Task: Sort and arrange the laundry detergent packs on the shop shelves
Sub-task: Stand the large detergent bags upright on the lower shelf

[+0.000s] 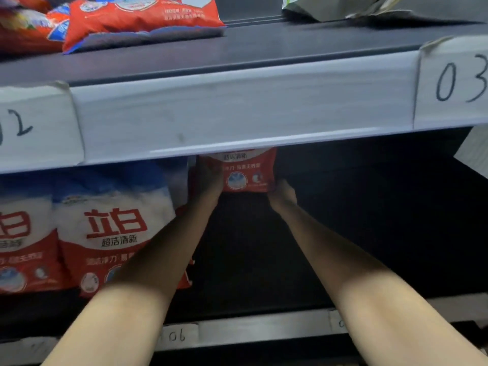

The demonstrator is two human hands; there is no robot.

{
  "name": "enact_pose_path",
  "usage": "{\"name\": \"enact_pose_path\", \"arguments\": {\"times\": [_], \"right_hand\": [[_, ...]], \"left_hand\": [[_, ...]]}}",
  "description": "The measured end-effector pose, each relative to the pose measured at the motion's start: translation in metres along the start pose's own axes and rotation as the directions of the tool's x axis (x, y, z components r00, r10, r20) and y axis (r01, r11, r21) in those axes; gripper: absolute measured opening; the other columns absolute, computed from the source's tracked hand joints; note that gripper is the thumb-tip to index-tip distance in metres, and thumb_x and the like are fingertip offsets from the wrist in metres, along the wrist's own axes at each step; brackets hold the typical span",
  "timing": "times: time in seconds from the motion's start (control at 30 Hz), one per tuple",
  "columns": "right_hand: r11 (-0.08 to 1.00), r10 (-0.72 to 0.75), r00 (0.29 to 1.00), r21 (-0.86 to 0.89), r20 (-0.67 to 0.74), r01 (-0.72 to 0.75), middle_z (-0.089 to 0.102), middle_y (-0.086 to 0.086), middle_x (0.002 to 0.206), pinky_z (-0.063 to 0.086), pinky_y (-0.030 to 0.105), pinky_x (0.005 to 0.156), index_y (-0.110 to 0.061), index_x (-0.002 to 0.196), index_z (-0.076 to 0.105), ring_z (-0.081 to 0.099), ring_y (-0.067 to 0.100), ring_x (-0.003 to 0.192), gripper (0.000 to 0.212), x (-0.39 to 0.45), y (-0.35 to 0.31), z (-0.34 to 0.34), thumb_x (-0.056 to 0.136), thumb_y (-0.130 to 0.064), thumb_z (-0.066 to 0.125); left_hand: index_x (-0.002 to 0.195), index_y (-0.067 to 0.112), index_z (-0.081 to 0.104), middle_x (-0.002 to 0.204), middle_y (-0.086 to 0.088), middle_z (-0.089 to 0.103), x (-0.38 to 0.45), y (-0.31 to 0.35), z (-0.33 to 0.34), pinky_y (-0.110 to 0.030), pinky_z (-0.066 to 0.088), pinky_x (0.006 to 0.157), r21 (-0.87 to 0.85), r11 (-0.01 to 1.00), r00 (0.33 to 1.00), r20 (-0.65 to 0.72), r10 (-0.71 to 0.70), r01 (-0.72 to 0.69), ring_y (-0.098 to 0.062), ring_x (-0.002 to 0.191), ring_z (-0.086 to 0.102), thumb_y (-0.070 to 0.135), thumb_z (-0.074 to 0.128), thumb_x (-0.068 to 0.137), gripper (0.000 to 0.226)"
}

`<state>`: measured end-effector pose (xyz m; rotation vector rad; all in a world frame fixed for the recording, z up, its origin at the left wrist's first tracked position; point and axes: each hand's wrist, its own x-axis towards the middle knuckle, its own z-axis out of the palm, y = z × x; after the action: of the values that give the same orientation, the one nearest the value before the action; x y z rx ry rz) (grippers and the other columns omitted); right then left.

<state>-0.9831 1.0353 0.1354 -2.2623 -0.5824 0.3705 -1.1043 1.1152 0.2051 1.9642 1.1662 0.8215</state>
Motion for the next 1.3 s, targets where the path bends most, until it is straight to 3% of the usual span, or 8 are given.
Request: {"name": "enact_pose_path", "arguments": {"times": [0.1, 0.23, 0.47, 0.57, 0.7, 1.0, 1.13, 1.3], "right_hand": [[0.994, -0.059, 0.998, -0.095, 0.030, 0.061, 0.058, 0.009, 0.121, 0.048, 0.030, 0.073, -0.012, 0.123, 0.052, 0.059, 0.022, 0.101, 0.030, -0.033, 0.013, 0.008, 0.094, -0.016, 0.044], [0.922, -0.208, 0.967, -0.299, 0.149, 0.245, 0.052, 0.013, 0.132, 0.046, 0.037, 0.098, -0.010, 0.132, 0.047, 0.051, 0.027, 0.119, 0.038, -0.091, 0.023, 0.008, 0.095, -0.015, 0.046], [0.783, -0.315, 0.895, -0.446, 0.317, 0.433, 0.044, 0.012, 0.140, 0.039, 0.034, 0.101, -0.011, 0.137, 0.044, 0.045, 0.029, 0.125, 0.040, -0.196, 0.015, -0.017, 0.097, -0.014, 0.042], [0.765, -0.402, 0.873, -0.423, 0.276, 0.486, 0.051, 0.011, 0.133, 0.044, 0.036, 0.096, -0.012, 0.132, 0.049, 0.051, 0.029, 0.119, 0.037, -0.232, -0.010, -0.043, 0.096, -0.017, 0.045], [0.704, -0.597, 0.793, -0.393, 0.122, 0.591, 0.060, 0.010, 0.120, 0.049, 0.041, 0.090, -0.009, 0.120, 0.055, 0.056, 0.028, 0.109, 0.030, -0.275, -0.047, -0.083, 0.093, -0.020, 0.051], [0.569, -0.822, 0.553, -0.213, -0.137, 0.794, 0.063, -0.009, 0.113, 0.037, 0.012, 0.090, -0.015, 0.120, 0.062, 0.054, 0.004, 0.104, 0.029, -0.334, -0.124, -0.194, 0.092, -0.020, 0.057], [0.561, -0.827, 0.528, -0.240, -0.192, 0.792, 0.064, -0.007, 0.109, 0.037, 0.013, 0.088, -0.015, 0.117, 0.063, 0.056, 0.007, 0.101, 0.027, -0.297, -0.175, -0.227, 0.092, -0.021, 0.056], [0.638, -0.745, 0.659, -0.392, -0.099, 0.663, 0.064, 0.012, 0.119, 0.048, 0.032, 0.085, -0.002, 0.114, 0.064, 0.058, 0.027, 0.111, 0.031, -0.203, -0.253, -0.235, 0.090, -0.018, 0.051]], "left_hand": [[0.132, 0.027, 0.042, 0.129, 0.004, 0.052, -0.015, -0.047, 0.016, -0.030, 0.046, 0.091, 0.148, 0.989, 0.989, 0.146, -0.029, 0.007, -0.014, 0.106, 0.056, 0.044, 0.041, 0.097, 0.040], [0.128, 0.017, 0.052, 0.125, -0.006, 0.058, -0.069, -0.068, 0.011, -0.034, 0.045, 0.096, 0.458, 0.835, 0.908, 0.404, 0.109, -0.304, -0.021, 0.113, 0.056, 0.026, 0.045, 0.099, 0.032], [0.122, 0.014, 0.057, 0.129, -0.010, 0.054, -0.150, -0.061, -0.052, -0.037, 0.042, 0.097, 0.600, 0.552, 0.798, 0.557, 0.231, -0.579, -0.027, 0.119, 0.048, 0.026, 0.038, 0.099, 0.033], [0.124, 0.016, 0.056, 0.127, -0.008, 0.054, -0.173, -0.033, -0.087, -0.035, 0.044, 0.094, 0.623, 0.502, 0.798, 0.518, 0.309, -0.599, -0.026, 0.115, 0.050, 0.028, 0.036, 0.100, 0.033], [0.115, 0.017, 0.061, 0.111, -0.004, 0.063, -0.202, 0.009, -0.148, -0.033, 0.045, 0.082, 0.608, 0.435, 0.718, 0.357, 0.597, -0.664, -0.022, 0.101, 0.058, 0.030, 0.041, 0.099, 0.029], [0.107, 0.015, 0.068, 0.105, -0.004, 0.067, -0.203, 0.085, -0.253, -0.034, 0.040, 0.083, 0.467, 0.419, 0.509, 0.082, 0.857, -0.779, -0.023, 0.102, 0.055, 0.029, 0.049, 0.096, 0.026], [0.108, 0.014, 0.068, 0.110, -0.004, 0.068, -0.155, 0.122, -0.274, -0.033, 0.039, 0.081, 0.524, 0.453, 0.538, 0.013, 0.843, -0.722, -0.025, 0.103, 0.057, 0.029, 0.047, 0.096, 0.028], [0.105, 0.009, 0.067, 0.108, -0.008, 0.068, -0.054, 0.160, -0.276, -0.033, 0.039, 0.077, 0.585, 0.599, 0.721, -0.035, 0.692, -0.546, -0.030, 0.103, 0.057, 0.027, 0.044, 0.095, 0.030]]}}
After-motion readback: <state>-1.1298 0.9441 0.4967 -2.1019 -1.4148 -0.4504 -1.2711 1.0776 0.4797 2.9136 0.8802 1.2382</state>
